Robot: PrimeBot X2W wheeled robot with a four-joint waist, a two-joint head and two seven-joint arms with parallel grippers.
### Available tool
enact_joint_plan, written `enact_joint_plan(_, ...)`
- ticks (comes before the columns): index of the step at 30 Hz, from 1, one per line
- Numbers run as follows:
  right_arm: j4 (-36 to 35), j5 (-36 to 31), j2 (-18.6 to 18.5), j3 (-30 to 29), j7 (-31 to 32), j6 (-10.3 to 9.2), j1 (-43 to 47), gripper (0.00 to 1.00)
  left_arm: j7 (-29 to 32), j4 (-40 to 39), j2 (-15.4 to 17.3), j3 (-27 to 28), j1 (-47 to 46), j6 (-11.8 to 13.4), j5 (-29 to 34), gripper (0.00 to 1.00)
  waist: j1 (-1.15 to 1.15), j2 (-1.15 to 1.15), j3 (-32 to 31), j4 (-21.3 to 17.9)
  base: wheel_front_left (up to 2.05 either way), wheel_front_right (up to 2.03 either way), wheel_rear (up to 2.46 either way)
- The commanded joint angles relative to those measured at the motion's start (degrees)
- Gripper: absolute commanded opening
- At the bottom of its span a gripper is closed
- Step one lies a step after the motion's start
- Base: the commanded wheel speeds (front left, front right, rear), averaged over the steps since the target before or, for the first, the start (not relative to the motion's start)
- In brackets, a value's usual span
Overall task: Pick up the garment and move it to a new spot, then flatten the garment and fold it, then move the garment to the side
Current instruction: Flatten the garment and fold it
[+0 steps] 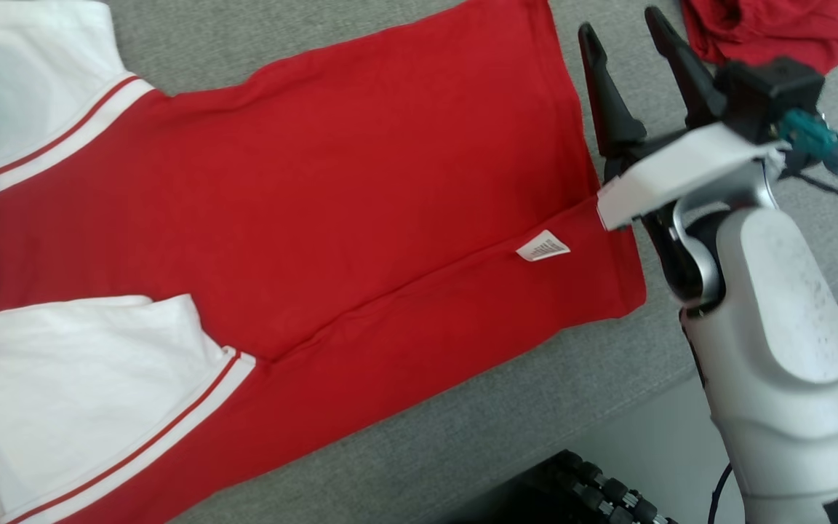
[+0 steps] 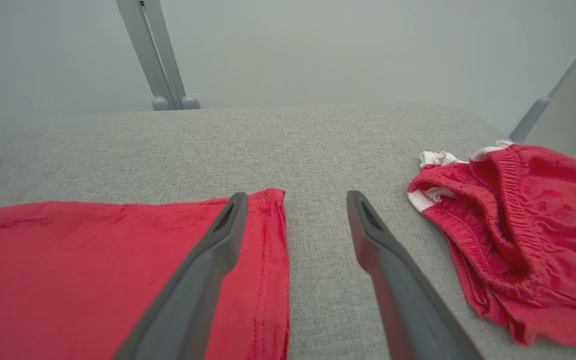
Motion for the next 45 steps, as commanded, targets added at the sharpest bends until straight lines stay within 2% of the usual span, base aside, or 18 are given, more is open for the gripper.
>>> enact_joint_plan(1,1.18,-0.73,-0.31,0.41,0.68,-0.09,-2.14,1.00,-0.43,0.01,-0.49,-0.35,1.41,-0.31,-0.47,0.00,-0.01,0.00,-0.94,1.54,0.00,0.00,0.00)
enact_joint_plan(6,9.73,-5.44,-3.77,2.26,4.70,-0.09,-9.83,1.00,-3.48,-1.98,-3.32,-0.73,0.57,-0.94,-1.61,0.00,-0.01,0.00,-2.20,5.29,0.00,0.00,0.00)
enact_joint_plan(11,18.50,-7.04,-8.03,4.28,9.41,-0.09,-15.24,1.00,-5.45,-4.59,-5.52,-2.41,1.57,-2.34,-2.45,0.00,-0.01,0.00,-3.16,9.23,0.00,0.00,0.00)
enact_joint_plan(16,24.43,-2.84,-10.76,7.69,14.56,-0.10,-17.68,0.99,-7.54,-6.89,-7.38,-3.92,2.46,-3.24,-3.37,0.00,-0.01,0.00,-4.26,12.13,0.00,0.00,0.00)
enact_joint_plan(19,26.34,-0.71,-12.36,10.15,16.49,-0.09,-18.48,0.79,-8.56,-7.81,-8.24,-4.78,2.97,-3.49,-3.56,0.00,-0.01,0.00,-4.77,13.14,0.00,0.00,0.00)
enact_joint_plan(20,26.78,0.13,-12.73,10.83,16.89,-0.09,-18.62,0.67,-8.87,-8.02,-8.47,-4.95,3.05,-3.54,-3.53,0.00,-0.01,0.00,-4.90,13.42,0.00,0.00,0.00)
enact_joint_plan(23,28.03,2.60,-14.19,12.75,17.62,-0.09,-19.83,0.39,-9.53,-8.69,-9.04,-5.30,3.33,-3.56,-3.71,0.00,-0.01,0.00,-5.26,14.04,0.00,0.00,0.00)
enact_joint_plan(24,28.43,3.16,-14.56,13.14,17.85,-0.09,-20.10,0.23,-9.78,-8.75,-9.19,-5.35,3.44,-3.52,-3.76,0.00,-0.01,0.00,-5.37,14.17,0.00,0.00,0.00)
enact_joint_plan(25,28.84,3.79,-14.93,13.55,17.91,-0.09,-20.30,0.00,-9.94,-8.78,-9.35,-5.41,3.58,-3.43,-3.77,0.00,-0.01,0.00,-5.53,14.30,0.00,0.00,0.00)
enact_joint_plan(32,30.36,4.70,-15.62,13.41,12.49,-0.10,-21.20,0.00,-13.52,-8.31,-9.59,-4.19,4.66,-2.49,-3.65,0.00,-0.01,0.00,-7.76,14.48,0.00,0.00,0.00)
enact_joint_plan(36,30.17,5.87,-16.02,15.53,9.54,-0.10,-19.02,0.00,-15.82,-9.88,-10.05,-3.59,8.01,-2.53,-4.96,0.00,-0.01,0.00,-10.22,14.61,0.00,0.00,0.00)
enact_joint_plan(41,27.68,7.70,-18.35,17.11,4.63,-0.09,-14.60,0.00,-18.70,-16.46,-9.17,-2.01,16.67,-1.90,-7.02,0.00,-0.01,0.00,-13.74,15.00,0.00,0.00,0.00)
enact_joint_plan(45,24.50,8.56,-19.82,16.62,1.00,-0.09,-8.95,0.00,-20.73,-24.11,-7.99,0.34,26.10,0.21,-8.53,0.00,-0.01,0.00,-16.56,15.68,0.00,0.00,0.00)
